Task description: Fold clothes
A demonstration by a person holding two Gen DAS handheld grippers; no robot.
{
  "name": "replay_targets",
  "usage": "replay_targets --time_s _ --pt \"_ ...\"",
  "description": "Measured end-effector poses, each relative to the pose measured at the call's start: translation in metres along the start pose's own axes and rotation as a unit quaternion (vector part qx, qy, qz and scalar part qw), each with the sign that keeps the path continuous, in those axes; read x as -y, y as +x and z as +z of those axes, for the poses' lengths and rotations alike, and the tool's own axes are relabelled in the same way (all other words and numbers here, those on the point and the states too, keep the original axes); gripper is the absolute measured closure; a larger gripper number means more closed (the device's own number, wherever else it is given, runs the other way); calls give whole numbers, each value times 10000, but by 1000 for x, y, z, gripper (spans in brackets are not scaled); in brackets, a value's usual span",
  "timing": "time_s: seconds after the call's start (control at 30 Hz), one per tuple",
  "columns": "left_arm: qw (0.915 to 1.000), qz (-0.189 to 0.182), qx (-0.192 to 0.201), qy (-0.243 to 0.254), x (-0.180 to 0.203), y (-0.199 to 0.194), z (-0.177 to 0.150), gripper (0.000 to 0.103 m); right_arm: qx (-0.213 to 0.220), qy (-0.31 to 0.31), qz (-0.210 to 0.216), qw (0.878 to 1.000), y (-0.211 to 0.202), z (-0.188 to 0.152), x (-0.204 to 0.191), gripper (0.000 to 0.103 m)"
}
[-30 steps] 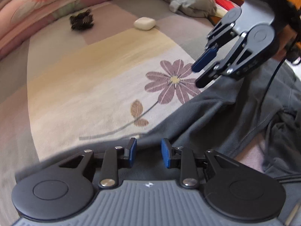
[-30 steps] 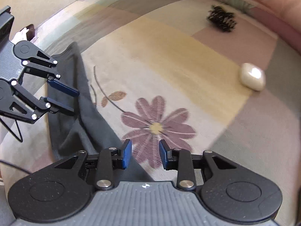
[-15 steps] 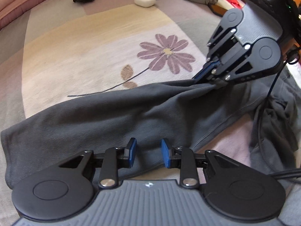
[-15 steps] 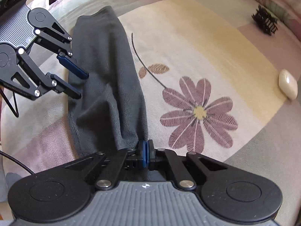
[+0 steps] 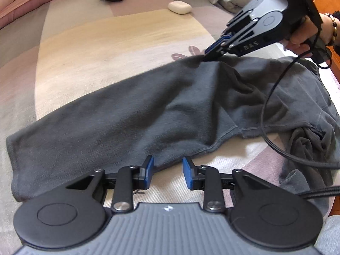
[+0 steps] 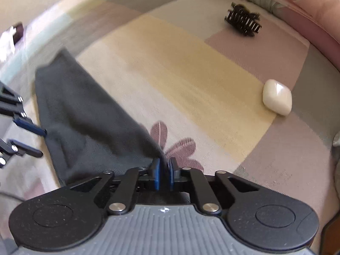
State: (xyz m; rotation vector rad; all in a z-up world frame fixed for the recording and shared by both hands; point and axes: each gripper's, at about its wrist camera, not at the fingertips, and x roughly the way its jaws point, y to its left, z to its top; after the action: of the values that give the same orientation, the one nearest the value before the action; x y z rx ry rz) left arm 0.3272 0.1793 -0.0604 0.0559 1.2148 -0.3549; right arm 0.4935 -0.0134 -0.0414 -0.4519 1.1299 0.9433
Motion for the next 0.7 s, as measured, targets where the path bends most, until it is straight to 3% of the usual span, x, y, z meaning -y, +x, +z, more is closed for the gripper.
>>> replay_targets --time_s 0.07,0.3,0.53,0.7 --pt "9999 26 9 -99 -6 -2 -3 73 160 132 191 9996 -8 6 2 76" --pt "9984 75 21 -552 -33 -14 -16 73 179 -331 1297 9908 17 63 -28 64" --pt "9936 91 98 -1118 -59 -23 -46 73 -559 -929 2330 9664 93 156 -52 62" --pt "9903 122 264 -1361 -66 -25 -55 73 -1477 -1027 3093 9338 143 205 -61 61"
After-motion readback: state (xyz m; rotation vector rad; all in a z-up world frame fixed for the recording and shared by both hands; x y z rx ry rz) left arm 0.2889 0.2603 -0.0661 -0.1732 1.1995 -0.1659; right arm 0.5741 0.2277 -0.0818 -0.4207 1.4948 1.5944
